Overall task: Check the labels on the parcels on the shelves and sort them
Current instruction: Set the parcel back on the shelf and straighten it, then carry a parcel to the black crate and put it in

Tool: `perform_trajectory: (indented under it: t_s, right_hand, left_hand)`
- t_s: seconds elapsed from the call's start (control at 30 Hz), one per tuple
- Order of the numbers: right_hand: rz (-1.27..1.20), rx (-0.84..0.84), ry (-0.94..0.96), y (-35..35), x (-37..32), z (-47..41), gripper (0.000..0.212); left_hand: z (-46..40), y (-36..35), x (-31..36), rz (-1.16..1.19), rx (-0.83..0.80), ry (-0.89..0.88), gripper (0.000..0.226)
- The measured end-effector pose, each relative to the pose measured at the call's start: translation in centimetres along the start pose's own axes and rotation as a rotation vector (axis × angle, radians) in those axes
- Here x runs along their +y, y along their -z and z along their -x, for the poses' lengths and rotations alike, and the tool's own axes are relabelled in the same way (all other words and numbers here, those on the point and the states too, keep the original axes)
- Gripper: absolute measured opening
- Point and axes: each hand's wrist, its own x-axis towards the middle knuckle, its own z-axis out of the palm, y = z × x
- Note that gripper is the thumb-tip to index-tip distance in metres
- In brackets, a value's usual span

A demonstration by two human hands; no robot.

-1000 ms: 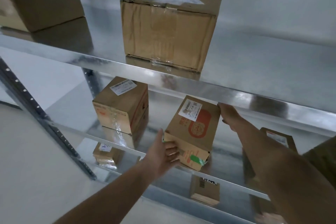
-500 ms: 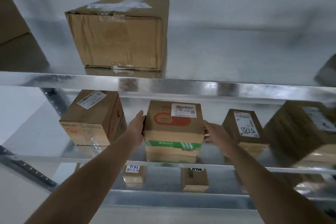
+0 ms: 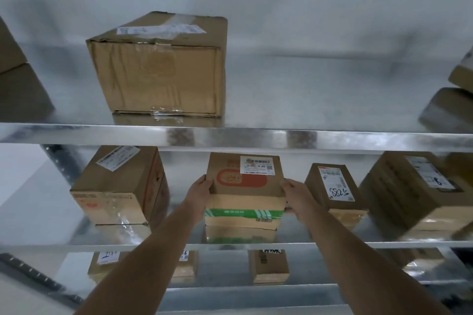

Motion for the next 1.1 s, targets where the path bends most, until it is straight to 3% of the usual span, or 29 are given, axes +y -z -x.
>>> perform_trajectory:
  t_s: [0.23,0.4,0.53,0.7,0.83,1.0,1.1]
  right_hand:
    - [0.088,0.060,0.020,-0.6,-0.3,0.0,0.034]
    - [0.094,0.068,0.014,-0.4,0.0,-0.8,0.028]
    - [0.309,0.143,0.046,-0.7,-1.9,-0.6,0.048]
    - [0.659,0.245,0.393,-3.2,-4.1,-0.3,0.057]
    - [0.811,0.220,0.449,-7.6,-5.2,0.7,0.058]
    - [0.746,0.173,0.492,-15.0,-6.7,2.5,0.054]
    - [0.705,0.159,0.507,-20.1,-7.6,4.1,0.055]
  left_hand:
    - [-0.1,-0.3,0.0,-0.052,0.011,-0.016,0.030]
    - [0.5,-0.8,0.6,-0.262,0.064,-0.047,0.027]
    - [1.5,0.9,2.7,-0.455,0.123,-0.123,0.050]
    - [3.2,6.5,6.6,-0.593,0.250,-0.332,0.045]
    - [3.7,12.5,8.1,-0.626,0.315,-0.396,0.035]
    - [3.6,20.9,7.6,-0.695,0.413,-0.467,0.039]
    - [2.8,26.0,7.1,-0.652,0.390,-0.399,0.043]
